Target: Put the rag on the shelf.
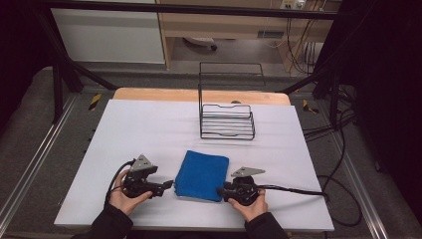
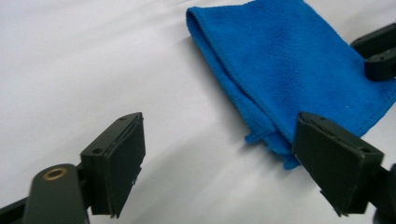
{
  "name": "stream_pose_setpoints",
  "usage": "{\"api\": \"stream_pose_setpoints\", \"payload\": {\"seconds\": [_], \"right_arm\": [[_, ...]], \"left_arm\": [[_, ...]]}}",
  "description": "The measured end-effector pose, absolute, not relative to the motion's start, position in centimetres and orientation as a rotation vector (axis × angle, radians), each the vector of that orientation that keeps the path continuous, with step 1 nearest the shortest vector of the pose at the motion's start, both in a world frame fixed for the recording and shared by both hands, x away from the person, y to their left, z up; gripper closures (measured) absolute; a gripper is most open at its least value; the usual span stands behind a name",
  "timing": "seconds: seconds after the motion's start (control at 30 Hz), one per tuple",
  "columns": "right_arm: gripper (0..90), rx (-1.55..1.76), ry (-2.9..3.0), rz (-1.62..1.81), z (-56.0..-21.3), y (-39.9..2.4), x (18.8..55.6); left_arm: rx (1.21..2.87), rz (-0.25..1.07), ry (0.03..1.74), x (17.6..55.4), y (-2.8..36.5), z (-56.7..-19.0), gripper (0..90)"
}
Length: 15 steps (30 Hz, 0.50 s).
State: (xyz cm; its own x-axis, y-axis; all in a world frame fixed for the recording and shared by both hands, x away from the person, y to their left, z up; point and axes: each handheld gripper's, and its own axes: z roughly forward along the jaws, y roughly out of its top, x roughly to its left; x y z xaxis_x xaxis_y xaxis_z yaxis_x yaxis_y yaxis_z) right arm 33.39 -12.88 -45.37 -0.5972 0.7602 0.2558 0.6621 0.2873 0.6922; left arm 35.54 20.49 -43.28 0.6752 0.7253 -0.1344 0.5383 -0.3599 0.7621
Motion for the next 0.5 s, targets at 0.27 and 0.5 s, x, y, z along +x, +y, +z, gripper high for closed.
{"api": "stream_pose_setpoints", "payload": {"seconds": [0.27, 0.5], "right_arm": [[84.5, 1.388, 2.414, 1.217, -45.45, -12.4, 33.1], [87.1, 1.381, 2.43, 1.205, -44.58, -12.95, 33.4]], "left_arm": [[2.044, 0.282, 0.996, 35.79, 21.05, -43.43, 15.4], [2.047, 0.273, 0.989, 35.77, 21.1, -43.39, 14.7]]}}
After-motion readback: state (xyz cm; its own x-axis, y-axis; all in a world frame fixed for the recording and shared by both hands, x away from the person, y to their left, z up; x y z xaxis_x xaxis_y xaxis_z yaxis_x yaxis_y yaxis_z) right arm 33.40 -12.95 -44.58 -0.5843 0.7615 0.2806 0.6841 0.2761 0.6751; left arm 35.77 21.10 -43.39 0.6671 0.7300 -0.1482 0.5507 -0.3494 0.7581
